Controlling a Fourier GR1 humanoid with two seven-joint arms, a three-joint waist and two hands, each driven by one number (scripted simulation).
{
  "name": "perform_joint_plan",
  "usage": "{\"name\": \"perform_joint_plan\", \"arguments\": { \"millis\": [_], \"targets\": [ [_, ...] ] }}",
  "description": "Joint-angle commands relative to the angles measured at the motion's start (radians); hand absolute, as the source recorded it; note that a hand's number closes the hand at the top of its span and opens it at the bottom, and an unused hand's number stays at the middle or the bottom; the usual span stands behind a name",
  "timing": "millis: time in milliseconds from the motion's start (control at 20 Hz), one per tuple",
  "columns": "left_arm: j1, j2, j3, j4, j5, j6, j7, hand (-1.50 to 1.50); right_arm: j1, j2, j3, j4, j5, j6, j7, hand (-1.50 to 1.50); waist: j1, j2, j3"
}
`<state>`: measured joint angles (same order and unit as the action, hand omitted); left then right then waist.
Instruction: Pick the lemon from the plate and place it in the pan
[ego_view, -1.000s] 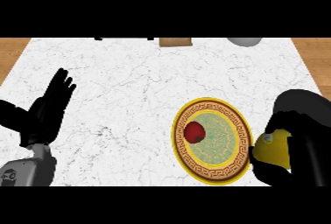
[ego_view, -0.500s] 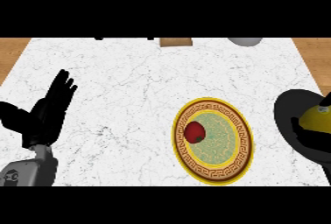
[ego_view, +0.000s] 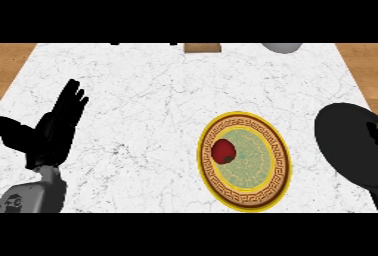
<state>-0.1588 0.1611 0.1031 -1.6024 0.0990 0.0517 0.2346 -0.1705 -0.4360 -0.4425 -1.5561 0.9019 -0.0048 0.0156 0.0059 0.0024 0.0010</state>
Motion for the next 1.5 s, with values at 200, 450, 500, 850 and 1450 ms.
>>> {"name": "perform_joint_plan", "arguments": {
  "millis": [200, 450, 500, 850, 1450],
  "targets": [
    [-0.014, 0.008, 0.010, -0.002, 0.001, -0.003, 0.023, 0.00, -0.150, -0.064, -0.012, 0.505, -0.039, -0.155, -0.294, 1.50, 0.008, 0.001, 0.000],
    [-0.035, -0.011, 0.002, 0.021, -0.011, 0.004, 0.002, 0.00, -0.235, -0.104, -0.005, 0.744, 0.007, -0.255, -0.341, 1.50, 0.004, 0.000, 0.000],
    [-0.060, -0.014, -0.013, 0.031, -0.017, 0.006, 0.024, 0.00, -0.231, -0.128, -0.009, 0.820, 0.034, -0.261, -0.366, 1.50, 0.011, 0.004, 0.001],
    [-0.056, 0.009, 0.020, 0.076, -0.006, -0.023, -0.038, 0.00, -0.359, -0.156, -0.091, 1.117, -0.058, -0.189, -0.355, -1.50, 0.019, 0.008, 0.002],
    [-0.005, 0.001, 0.021, 0.029, 0.005, -0.023, -0.011, 0.00, -0.316, -0.245, -0.363, 1.190, -0.411, 0.002, -0.686, -1.50, -0.004, 0.003, 0.002]
  ]
}}
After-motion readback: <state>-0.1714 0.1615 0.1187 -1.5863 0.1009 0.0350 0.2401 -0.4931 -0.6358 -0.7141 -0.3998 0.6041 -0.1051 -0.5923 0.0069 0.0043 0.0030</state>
